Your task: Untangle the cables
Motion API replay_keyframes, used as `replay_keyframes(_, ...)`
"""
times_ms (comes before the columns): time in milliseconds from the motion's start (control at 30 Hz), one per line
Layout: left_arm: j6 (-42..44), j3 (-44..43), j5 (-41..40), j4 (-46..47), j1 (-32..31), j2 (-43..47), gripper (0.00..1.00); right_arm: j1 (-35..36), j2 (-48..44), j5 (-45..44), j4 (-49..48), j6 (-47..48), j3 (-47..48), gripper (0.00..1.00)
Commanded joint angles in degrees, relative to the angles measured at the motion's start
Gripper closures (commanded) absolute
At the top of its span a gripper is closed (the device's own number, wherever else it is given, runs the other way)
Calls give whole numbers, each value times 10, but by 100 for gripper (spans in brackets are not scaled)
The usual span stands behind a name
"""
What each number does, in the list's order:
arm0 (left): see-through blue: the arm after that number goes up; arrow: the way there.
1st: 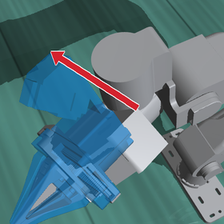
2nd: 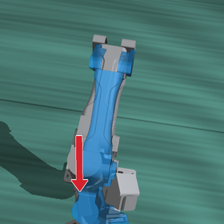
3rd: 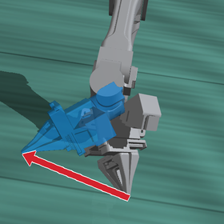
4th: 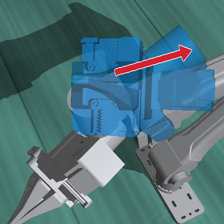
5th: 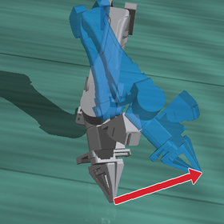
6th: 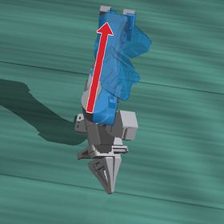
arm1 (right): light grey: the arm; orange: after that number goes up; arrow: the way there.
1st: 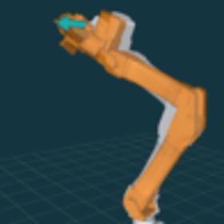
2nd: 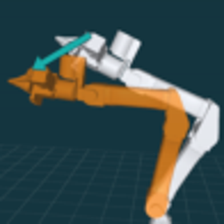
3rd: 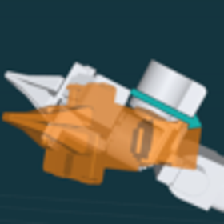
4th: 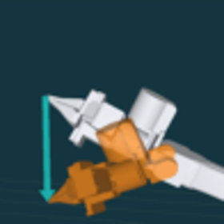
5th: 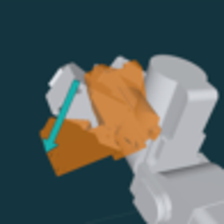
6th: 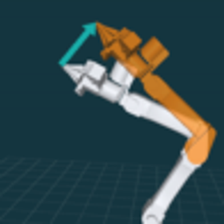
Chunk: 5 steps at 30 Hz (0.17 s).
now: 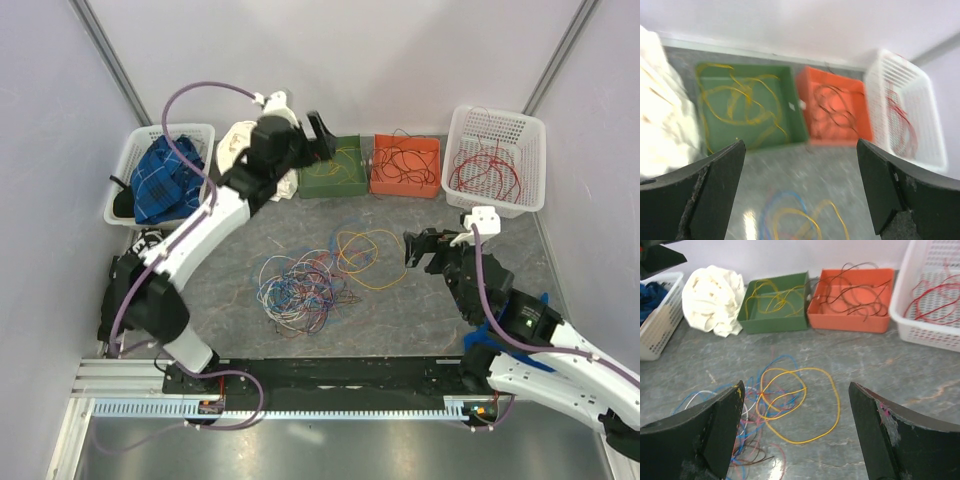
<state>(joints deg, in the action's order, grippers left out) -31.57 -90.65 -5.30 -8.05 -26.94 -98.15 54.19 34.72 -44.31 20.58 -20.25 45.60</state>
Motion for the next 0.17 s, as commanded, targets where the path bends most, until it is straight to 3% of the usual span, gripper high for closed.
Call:
replay_keyframes(0, 8, 99, -81, -64, -108, 121, 0, 1, 28, 66, -41, -30, -10, 9)
replay_keyframes(133, -26, 170, -80, -113, -146, 211, 0, 2, 43, 101, -55, -49, -11, 9)
